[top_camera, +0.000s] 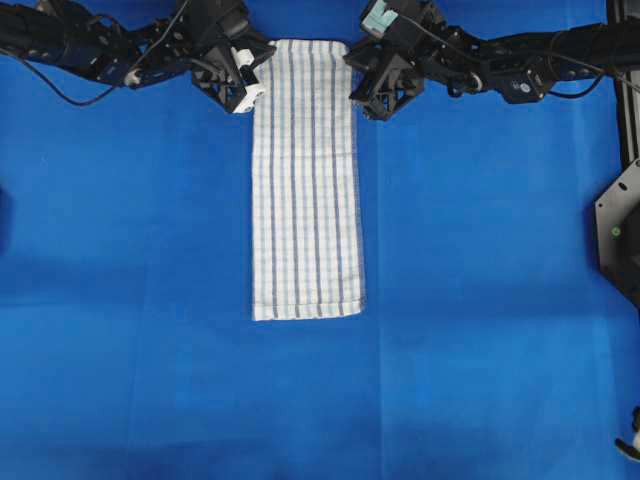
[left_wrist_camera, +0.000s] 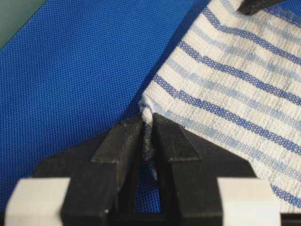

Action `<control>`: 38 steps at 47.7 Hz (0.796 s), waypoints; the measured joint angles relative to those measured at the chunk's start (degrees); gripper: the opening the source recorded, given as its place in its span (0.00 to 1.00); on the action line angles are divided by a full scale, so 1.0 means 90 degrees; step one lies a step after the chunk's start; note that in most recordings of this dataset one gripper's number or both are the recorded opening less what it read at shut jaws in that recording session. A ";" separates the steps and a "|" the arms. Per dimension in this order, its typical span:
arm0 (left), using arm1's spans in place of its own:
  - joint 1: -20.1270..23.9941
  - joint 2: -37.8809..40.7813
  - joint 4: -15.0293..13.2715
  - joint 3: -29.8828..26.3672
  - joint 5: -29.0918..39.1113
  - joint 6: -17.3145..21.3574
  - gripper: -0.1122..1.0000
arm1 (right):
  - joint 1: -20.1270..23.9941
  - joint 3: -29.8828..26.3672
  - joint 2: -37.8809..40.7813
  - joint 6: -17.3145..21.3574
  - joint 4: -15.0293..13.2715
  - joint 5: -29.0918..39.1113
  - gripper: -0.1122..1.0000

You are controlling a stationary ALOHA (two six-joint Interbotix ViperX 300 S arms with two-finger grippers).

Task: Fold the blue towel.
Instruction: 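Move both grippers to the strip's top corners and grasp them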

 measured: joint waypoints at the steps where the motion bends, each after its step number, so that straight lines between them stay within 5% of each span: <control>1: 0.0000 0.0000 0.0000 -0.0010 0.0000 0.0020 0.15 | -0.0010 0.0000 0.0000 0.0000 0.0000 0.0000 0.16; 19: -0.0010 -0.0098 0.0000 0.0010 0.0059 0.0088 0.15 | 0.0000 0.0010 -0.0068 -0.0010 0.0010 0.0010 0.16; 38: -0.0391 -0.1309 0.0000 0.0215 0.0684 0.0361 0.15 | 0.0098 0.0361 -0.1152 -0.0010 0.0010 0.0234 0.16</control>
